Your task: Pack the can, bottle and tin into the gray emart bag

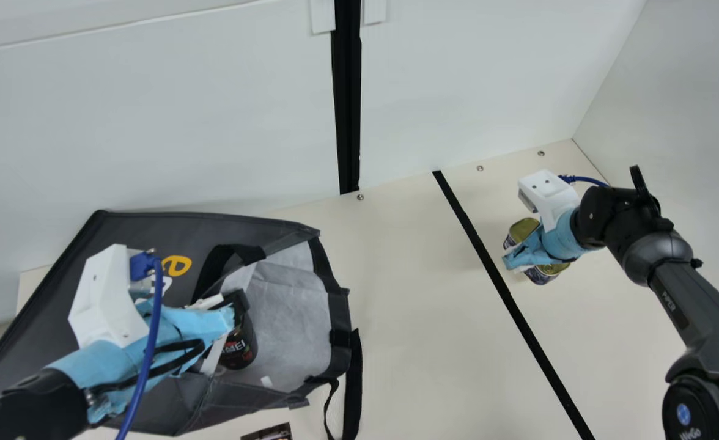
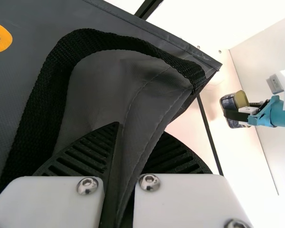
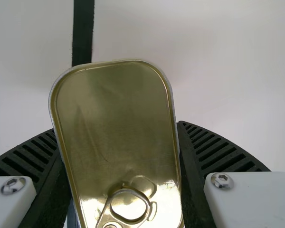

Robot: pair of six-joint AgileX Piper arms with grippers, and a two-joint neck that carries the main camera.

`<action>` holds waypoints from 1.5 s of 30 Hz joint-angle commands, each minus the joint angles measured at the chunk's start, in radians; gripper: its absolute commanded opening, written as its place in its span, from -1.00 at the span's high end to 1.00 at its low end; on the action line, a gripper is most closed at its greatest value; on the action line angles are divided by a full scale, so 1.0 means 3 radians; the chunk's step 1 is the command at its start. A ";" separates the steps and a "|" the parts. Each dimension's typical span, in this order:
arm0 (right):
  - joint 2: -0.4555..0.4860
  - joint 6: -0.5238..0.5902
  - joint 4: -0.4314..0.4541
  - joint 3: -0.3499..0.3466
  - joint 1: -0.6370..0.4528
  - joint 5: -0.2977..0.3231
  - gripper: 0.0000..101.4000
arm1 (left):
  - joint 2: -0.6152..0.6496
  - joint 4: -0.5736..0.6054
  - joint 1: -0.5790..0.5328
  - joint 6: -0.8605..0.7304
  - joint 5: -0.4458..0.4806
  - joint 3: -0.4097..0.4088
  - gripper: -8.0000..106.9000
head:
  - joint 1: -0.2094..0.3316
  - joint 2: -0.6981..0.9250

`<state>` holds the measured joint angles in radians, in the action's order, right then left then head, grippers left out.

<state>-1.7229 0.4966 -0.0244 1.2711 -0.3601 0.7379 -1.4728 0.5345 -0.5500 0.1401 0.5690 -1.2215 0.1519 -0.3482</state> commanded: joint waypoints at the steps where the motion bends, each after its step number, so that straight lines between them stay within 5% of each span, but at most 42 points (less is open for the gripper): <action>1: 0.0040 -0.0027 0.0015 -0.0012 0.0020 0.0005 1.00 | 0.0000 0.0000 0.0000 0.0000 0.0000 0.0000 0.68 | 0.0076 -0.0003; 45: 0.0825 0.0003 -0.0054 -0.0134 0.0857 0.0411 1.00 | 0.0000 0.0000 0.0000 0.0000 0.0000 0.0000 0.68 | 0.0076 -0.0003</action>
<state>-1.4833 0.5017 -0.0413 1.2360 -0.1090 0.8596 -1.4728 0.5345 -0.5500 0.1401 0.5690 -1.2215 0.1519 -0.3482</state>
